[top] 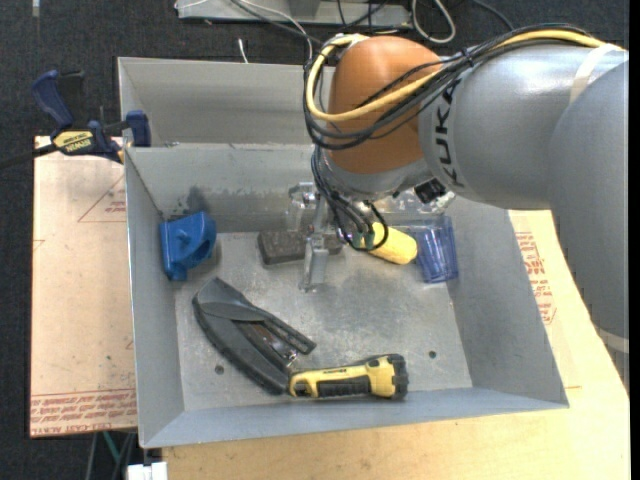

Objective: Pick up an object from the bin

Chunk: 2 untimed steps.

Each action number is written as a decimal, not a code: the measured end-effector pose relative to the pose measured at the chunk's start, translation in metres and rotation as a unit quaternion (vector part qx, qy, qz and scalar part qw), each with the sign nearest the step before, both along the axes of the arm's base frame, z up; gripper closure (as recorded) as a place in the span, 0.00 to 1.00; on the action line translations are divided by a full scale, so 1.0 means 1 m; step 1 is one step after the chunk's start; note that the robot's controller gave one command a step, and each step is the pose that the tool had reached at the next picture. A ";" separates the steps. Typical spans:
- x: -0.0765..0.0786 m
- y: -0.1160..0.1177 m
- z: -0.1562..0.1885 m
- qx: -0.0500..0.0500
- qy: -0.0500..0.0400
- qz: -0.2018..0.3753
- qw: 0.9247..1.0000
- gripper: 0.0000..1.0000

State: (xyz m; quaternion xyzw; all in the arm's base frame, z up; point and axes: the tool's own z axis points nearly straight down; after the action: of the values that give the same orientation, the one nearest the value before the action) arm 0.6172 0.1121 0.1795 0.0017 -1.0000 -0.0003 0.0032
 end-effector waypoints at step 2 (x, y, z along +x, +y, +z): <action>0.028 -0.052 -0.106 0.002 -0.009 -0.067 0.998 0.00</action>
Offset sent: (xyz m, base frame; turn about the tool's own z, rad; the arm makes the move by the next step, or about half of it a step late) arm 0.0250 -0.0526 -0.1095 0.1340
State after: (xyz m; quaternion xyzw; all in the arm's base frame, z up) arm 0.6457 0.0602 0.0731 -0.0648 -0.9979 -0.0029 -0.0061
